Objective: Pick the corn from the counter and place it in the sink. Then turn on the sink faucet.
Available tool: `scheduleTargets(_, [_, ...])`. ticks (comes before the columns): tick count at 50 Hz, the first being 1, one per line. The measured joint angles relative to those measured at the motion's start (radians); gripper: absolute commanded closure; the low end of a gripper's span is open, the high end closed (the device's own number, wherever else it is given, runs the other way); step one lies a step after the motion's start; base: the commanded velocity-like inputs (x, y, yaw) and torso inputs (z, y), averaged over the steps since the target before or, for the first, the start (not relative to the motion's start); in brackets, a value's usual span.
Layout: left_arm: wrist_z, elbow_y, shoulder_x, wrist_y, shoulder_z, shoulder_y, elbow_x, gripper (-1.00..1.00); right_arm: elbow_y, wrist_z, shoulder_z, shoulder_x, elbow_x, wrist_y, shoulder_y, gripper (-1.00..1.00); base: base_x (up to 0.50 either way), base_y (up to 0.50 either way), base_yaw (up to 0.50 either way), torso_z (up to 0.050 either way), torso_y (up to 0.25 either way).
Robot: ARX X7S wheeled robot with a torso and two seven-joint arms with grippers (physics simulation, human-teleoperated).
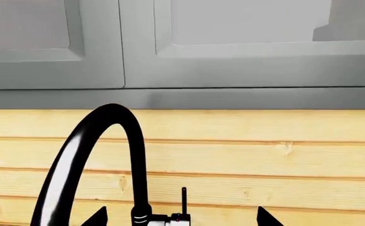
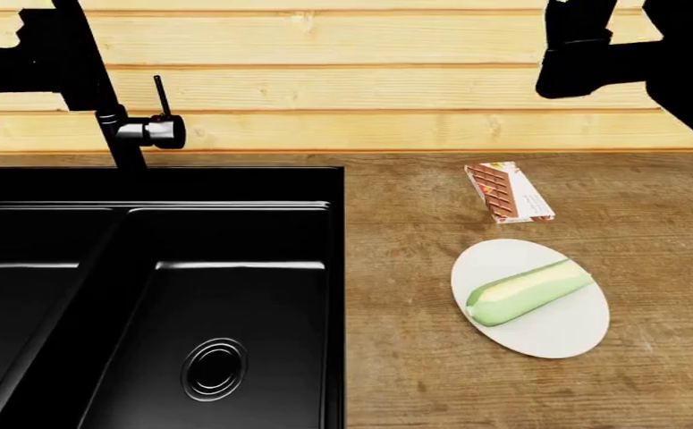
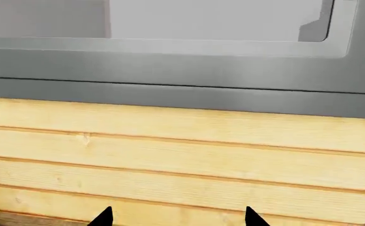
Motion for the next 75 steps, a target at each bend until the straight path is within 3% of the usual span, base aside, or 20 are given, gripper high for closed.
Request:
scheduleTargets(7, [0.023, 0.002, 0.004, 0.011, 0.002, 0.034, 0.031, -1.0, 0.012, 0.031, -0.023, 0.026, 0.141, 0.067, -0.031, -1.0, 0.0, 0.0, 0.0, 0.0, 0.0])
scheduleTargets(14, [0.035, 0.003, 0.005, 0.018, 0.004, 0.051, 0.048, -1.0, 0.002, -0.08, -0.071, 0.068, 0.185, 0.164, -0.029, -1.0, 0.0, 0.0, 0.0, 0.0, 0.0])
scheduleTargets(20, [0.043, 0.001, 0.005, 0.021, 0.007, 0.059, 0.059, -1.0, -0.083, -0.452, -0.219, 0.16, -0.04, 0.101, -0.012, -1.0, 0.0, 0.0, 0.0, 0.0, 0.0])
scheduleTargets(28, [0.058, -0.004, 0.007, 0.025, 0.016, 0.062, 0.078, -1.0, -0.128, -1.049, -0.422, 0.283, -0.417, -0.193, -0.023, -1.0, 0.0, 0.0, 0.0, 0.0, 0.0])
scheduleTargets(41, [0.07, -0.012, 0.011, 0.034, 0.024, 0.069, 0.093, -1.0, -0.045, -1.534, -0.748, 0.311, -0.768, -0.186, 0.138, -1.0, 0.0, 0.0, 0.0, 0.0, 0.0])
scheduleTargets(50, [0.078, -0.02, 0.015, 0.04, 0.031, 0.072, 0.103, -1.0, 0.0, -1.722, -0.971, 0.339, -1.029, -0.349, 0.197, -1.0, 0.0, 0.0, 0.0, 0.0, 0.0])
scheduleTargets(60, [0.084, -0.025, 0.015, 0.045, 0.035, 0.074, 0.11, -1.0, 0.013, -1.902, -1.157, 0.356, -1.232, -0.42, 0.272, -1.0, 0.0, 0.0, 0.0, 0.0, 0.0])
scheduleTargets(75, [0.091, -0.031, 0.017, 0.053, 0.044, 0.076, 0.12, -1.0, 0.048, -2.0, -1.268, 0.329, -1.341, -0.479, 0.305, -1.0, 0.0, 0.0, 0.0, 0.0, 0.0])
